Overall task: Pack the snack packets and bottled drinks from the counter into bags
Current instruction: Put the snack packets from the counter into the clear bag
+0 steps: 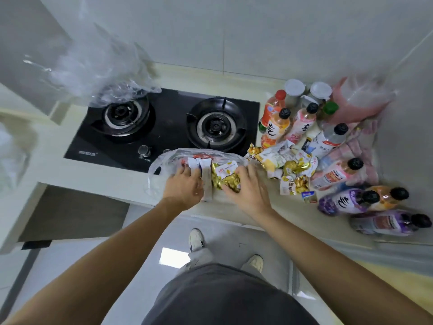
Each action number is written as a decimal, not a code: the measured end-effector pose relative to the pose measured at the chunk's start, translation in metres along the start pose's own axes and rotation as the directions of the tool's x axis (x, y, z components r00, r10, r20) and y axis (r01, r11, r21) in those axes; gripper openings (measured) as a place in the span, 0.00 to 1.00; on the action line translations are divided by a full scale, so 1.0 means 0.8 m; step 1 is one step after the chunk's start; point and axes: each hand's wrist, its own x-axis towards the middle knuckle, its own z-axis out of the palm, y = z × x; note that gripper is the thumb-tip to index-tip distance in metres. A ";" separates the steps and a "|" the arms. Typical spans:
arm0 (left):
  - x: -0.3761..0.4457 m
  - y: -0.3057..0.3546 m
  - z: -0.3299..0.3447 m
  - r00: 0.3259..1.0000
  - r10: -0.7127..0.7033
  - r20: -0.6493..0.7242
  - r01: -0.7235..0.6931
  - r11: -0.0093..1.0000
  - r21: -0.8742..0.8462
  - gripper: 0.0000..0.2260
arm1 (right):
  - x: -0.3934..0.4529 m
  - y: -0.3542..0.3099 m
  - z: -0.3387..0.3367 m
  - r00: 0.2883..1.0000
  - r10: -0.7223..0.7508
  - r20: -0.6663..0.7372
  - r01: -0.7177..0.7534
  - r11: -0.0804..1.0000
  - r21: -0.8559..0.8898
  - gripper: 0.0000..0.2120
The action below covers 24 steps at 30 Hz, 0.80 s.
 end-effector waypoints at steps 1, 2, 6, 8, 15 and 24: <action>0.001 -0.011 0.001 0.999 -0.029 0.018 0.029 1.000 -0.001 0.24 | 0.007 -0.014 0.009 1.000 -0.011 0.020 0.011 1.000 0.002 0.25; 0.003 -0.021 0.002 0.998 -0.050 0.035 0.050 0.999 -0.002 0.23 | 0.013 -0.027 0.018 0.999 -0.023 0.033 0.023 1.000 -0.006 0.25; 0.017 -0.041 0.001 0.999 -0.044 0.030 0.043 0.999 0.013 0.19 | 0.037 -0.054 0.050 0.999 0.010 0.042 -0.006 0.995 -0.095 0.25; 0.026 -0.046 0.000 1.000 -0.009 0.014 0.009 0.999 0.036 0.19 | 0.048 -0.056 0.058 0.997 0.071 0.024 -0.067 0.989 -0.135 0.26; 0.046 -0.035 -0.009 0.985 0.153 -0.077 -0.153 0.988 0.007 0.17 | 0.043 -0.036 0.050 0.999 0.036 -0.036 -0.043 0.976 -0.211 0.21; 0.072 0.051 -0.013 0.918 0.362 -0.161 -0.358 0.932 0.053 0.17 | -0.024 0.049 0.000 0.963 0.219 -0.158 -0.248 0.948 -0.201 0.16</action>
